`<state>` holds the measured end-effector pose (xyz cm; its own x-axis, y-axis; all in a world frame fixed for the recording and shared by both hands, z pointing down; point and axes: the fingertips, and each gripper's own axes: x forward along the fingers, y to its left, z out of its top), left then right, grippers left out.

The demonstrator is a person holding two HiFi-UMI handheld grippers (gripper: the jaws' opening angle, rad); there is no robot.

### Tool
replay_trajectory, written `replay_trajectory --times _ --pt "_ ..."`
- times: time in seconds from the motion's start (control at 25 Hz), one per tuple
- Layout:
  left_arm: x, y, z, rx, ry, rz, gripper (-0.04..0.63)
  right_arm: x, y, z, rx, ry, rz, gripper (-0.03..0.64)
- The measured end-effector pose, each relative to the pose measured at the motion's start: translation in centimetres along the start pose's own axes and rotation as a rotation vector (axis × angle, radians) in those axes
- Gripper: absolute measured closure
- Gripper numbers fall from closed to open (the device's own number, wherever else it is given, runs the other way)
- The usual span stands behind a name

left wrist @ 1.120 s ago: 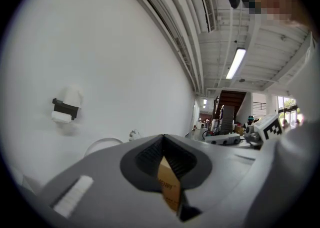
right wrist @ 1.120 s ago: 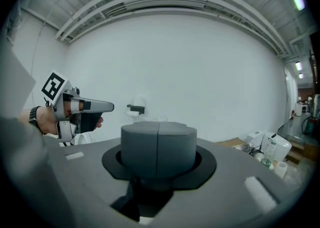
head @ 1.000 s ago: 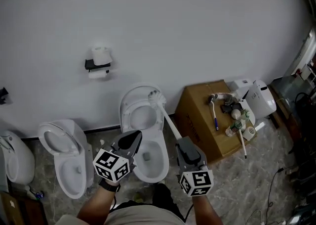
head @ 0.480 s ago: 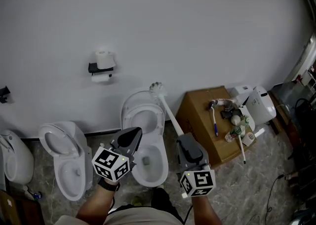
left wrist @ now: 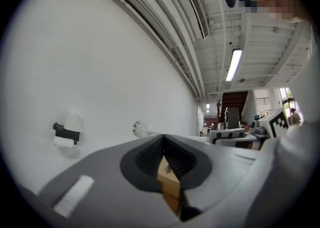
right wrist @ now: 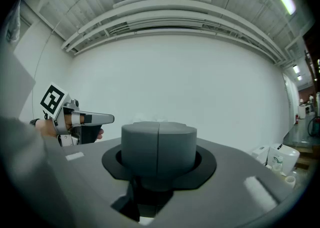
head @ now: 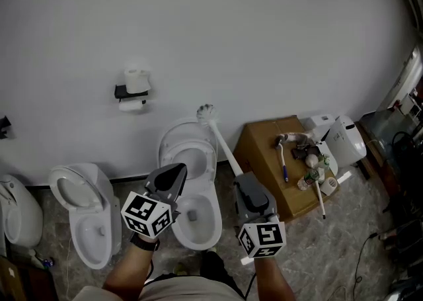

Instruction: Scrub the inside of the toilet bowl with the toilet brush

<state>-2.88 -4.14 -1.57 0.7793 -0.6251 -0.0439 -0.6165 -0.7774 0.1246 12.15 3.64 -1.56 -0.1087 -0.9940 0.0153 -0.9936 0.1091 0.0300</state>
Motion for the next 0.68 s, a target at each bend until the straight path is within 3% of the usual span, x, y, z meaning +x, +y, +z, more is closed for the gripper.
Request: replay_trajectory --times 0.68 --pt "0.1 0.8 0.6 -0.001 -0.026 0.025 0.589 1.4 0.4 0.5 -0.014 -0.011 0.012 0.454"
